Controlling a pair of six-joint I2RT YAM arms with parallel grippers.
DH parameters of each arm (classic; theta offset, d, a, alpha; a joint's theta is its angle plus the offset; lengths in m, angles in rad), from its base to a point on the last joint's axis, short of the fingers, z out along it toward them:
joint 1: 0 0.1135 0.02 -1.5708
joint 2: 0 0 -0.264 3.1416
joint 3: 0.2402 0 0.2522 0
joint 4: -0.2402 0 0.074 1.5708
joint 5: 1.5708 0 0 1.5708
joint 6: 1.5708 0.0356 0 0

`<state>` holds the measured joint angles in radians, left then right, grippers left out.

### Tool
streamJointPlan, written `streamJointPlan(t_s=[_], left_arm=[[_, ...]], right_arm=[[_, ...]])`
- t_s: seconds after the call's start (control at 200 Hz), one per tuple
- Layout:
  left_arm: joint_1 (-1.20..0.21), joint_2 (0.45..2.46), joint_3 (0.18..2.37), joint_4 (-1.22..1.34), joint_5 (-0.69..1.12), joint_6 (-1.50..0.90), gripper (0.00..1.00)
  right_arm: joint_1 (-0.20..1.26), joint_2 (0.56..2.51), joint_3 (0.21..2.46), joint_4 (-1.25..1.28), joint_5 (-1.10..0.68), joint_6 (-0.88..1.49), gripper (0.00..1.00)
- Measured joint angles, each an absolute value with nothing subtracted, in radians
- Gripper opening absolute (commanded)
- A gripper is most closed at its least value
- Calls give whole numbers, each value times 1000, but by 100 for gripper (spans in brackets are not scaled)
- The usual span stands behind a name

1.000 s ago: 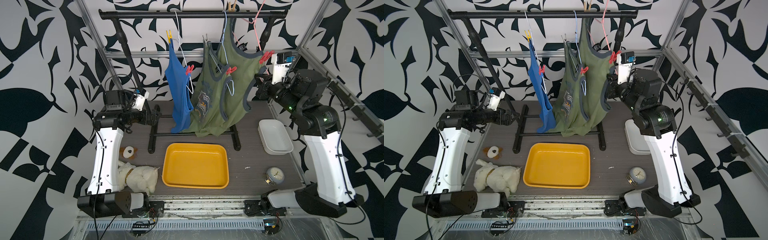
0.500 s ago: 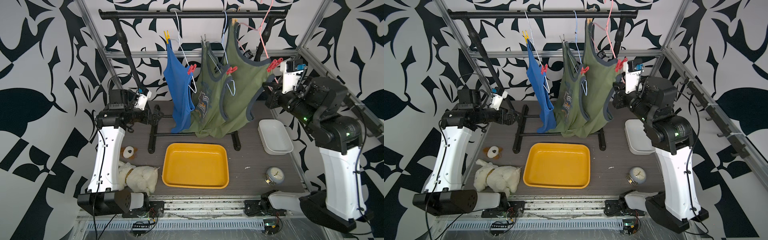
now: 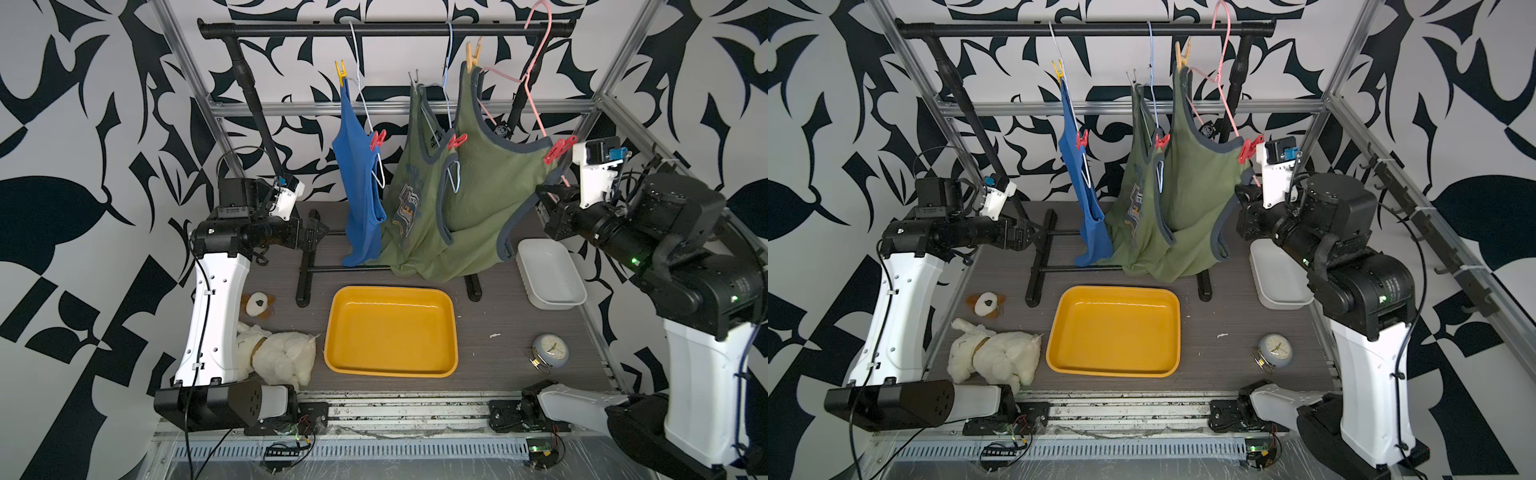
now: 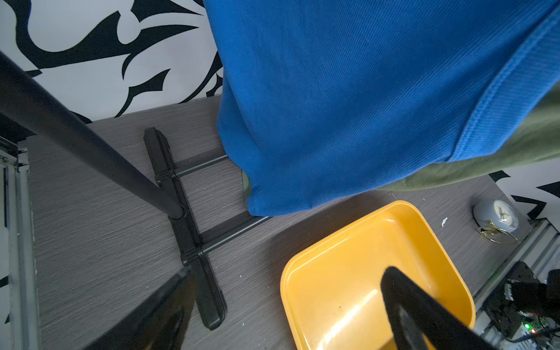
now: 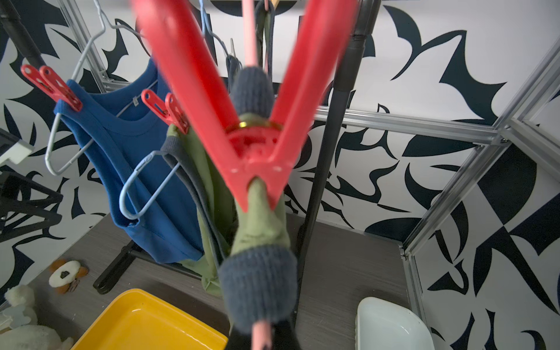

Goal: Remove the clothespins securing tank tops to the hanger
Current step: Pick up the hanger from the clothesline.

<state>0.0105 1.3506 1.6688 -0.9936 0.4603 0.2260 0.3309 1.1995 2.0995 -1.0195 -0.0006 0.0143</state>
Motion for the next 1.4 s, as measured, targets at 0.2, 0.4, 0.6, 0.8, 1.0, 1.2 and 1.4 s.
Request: streamJointPlan(t_s=[0.2,0.4,0.6,0.8,1.0,1.2,1.4], left_arm=[[6,1349,1669,-1001,459,226,99],[-1,1349,1669,-1006,459,225,99],[-3,1349,1669,-1015,456,226,99],[-9,1349,1669,-1015,453,226,99],[-14,1349,1670,-1015,452,226,100],[-15,1346,1671,-1016,453,226,99],[-17,1342,1682,-1022,452,228,99]], right_arm=[[331,1188,2150,-1095,-8,6,0],[331,1157,2202,-1138,-19,-5,0],[331,1123,2219,-1177,-33,-4,0],[331,1093,2225,-1218,-39,-4,0],[331,1092,2274,-1220,-47,-4,0],[331,1087,2307,-1195,-70,-3,0],[331,1089,2323,-1118,-94,5,0]])
